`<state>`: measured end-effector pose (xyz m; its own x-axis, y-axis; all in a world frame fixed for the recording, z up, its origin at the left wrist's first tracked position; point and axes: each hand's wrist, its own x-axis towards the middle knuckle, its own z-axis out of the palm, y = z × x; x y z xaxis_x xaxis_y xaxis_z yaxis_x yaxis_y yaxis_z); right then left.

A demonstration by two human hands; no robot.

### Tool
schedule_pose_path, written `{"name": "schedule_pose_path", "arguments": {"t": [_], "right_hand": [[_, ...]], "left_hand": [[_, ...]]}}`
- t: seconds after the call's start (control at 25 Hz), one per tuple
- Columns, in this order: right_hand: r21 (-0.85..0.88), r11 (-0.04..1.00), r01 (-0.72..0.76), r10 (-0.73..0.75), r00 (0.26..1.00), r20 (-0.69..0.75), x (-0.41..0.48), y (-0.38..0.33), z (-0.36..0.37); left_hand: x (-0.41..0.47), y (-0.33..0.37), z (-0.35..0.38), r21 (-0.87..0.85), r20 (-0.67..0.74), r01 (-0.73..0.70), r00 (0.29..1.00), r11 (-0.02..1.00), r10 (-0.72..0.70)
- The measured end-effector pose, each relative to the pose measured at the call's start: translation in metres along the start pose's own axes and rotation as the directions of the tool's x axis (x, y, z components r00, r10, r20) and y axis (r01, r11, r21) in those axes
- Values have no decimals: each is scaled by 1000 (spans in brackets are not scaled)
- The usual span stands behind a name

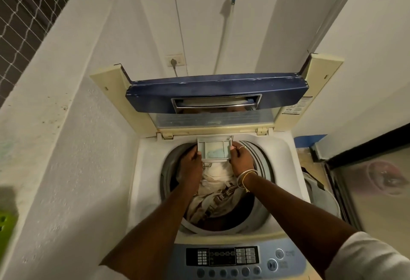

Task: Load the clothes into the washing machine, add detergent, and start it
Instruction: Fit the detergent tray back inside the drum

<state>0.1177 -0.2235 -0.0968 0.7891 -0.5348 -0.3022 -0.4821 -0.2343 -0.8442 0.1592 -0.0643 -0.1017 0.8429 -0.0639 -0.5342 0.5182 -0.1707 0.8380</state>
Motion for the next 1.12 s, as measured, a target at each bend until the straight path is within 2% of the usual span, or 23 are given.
{"name": "schedule_pose_path", "arguments": {"t": [0.36, 0.64, 1.12], "right_hand": [[-49, 997, 55, -56, 998, -30, 6, 3, 5], [-44, 995, 90, -92, 994, -55, 6, 3, 4], [-46, 999, 27, -30, 998, -54, 17, 8, 8]], "left_hand": [[8, -2, 5, -46, -37, -27, 999, 999, 25], [9, 5, 4, -28, -54, 5, 999, 1000, -6], [10, 14, 3, -15, -40, 49, 998, 999, -49]]}}
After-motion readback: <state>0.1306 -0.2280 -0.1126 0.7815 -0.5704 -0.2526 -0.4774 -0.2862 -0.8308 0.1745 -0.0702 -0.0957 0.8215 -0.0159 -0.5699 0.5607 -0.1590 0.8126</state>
